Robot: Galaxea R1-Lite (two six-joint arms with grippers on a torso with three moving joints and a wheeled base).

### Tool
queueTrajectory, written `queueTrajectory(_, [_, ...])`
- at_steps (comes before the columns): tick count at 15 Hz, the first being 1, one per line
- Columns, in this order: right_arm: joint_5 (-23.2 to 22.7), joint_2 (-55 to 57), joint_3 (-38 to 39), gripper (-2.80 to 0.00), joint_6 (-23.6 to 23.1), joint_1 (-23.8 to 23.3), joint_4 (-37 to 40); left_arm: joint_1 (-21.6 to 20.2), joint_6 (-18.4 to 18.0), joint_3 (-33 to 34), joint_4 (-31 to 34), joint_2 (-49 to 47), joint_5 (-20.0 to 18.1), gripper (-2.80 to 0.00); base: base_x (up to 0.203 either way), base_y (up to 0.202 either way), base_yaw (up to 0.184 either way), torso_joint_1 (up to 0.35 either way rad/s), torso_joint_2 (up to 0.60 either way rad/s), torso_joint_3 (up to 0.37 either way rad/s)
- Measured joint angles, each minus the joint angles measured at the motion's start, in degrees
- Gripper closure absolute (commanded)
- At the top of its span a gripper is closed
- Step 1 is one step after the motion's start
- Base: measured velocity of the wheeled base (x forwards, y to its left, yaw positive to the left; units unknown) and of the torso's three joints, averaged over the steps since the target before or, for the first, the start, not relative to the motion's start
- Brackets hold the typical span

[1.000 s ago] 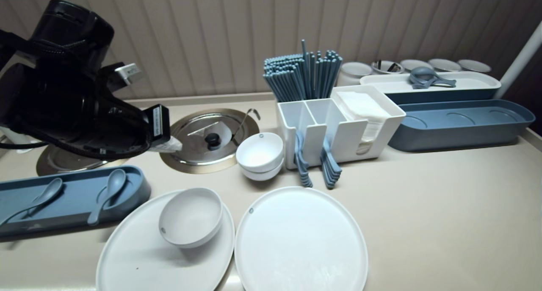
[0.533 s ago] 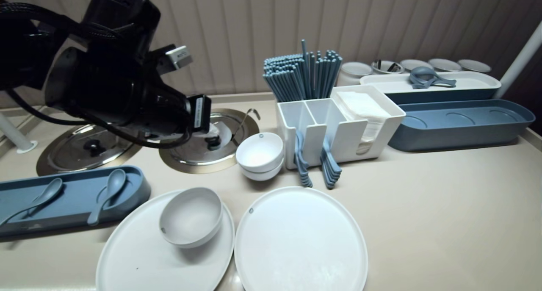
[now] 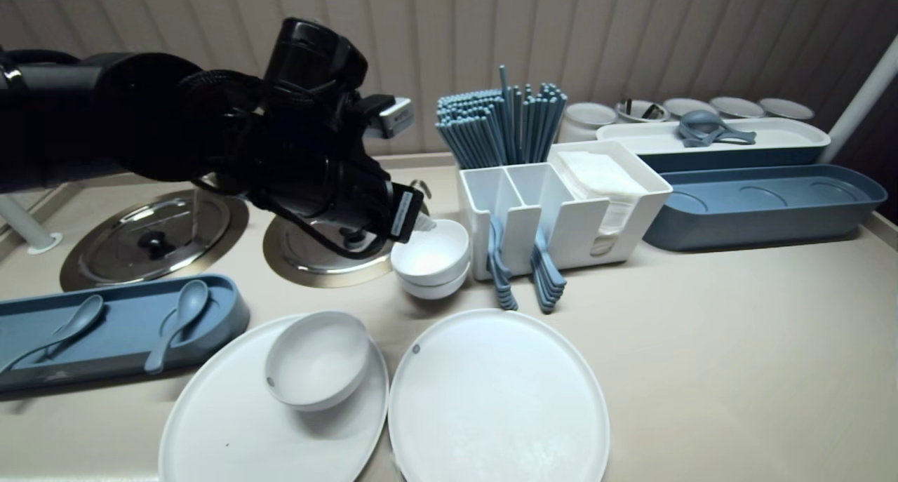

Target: Pick the bowl and place it on the plate

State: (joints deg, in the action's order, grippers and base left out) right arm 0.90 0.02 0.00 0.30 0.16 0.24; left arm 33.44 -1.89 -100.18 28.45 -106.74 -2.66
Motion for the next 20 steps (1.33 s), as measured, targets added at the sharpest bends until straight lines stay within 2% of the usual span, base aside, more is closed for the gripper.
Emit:
queueTrajectory(4, [0.02, 0.0, 0.0, 0.0, 0.03, 0.0, 0.02, 1.42, -1.72, -0.43, -7.17, -3.62, 0.03, -2.8, 0.0, 0.0, 0.0, 0.0, 0.0, 0.0])
queueTrajectory(7, [0.06, 0.0, 0.0, 0.0, 0.05, 0.0, 0.02, 1.82, -5.39, -0.41, -7.67, -5.6, 0.05, -2.8, 0.0, 0.0, 0.0, 0.0, 0.0, 0.0])
queueTrajectory(16, [0.06, 0.0, 0.0, 0.0, 0.03, 0.0, 0.0, 1.91, -6.27, -0.34, -7.84, -11.46, 1.09, -2.8, 0.0, 0.0, 0.0, 0.0, 0.0, 0.0])
queueTrajectory(17, [0.06, 0.0, 0.0, 0.0, 0.06, 0.0, 0.01, 1.91, -6.24, -0.34, -8.46, -11.76, 1.1, 0.0, 0.0, 0.0, 0.0, 0.0, 0.0, 0.0])
queueTrajectory(20, [0.04, 0.0, 0.0, 0.0, 0.06, 0.0, 0.0, 1.89, -6.23, -0.24, -9.03, -12.58, 1.17, 0.0, 0.0, 0.0, 0.0, 0.0, 0.0, 0.0])
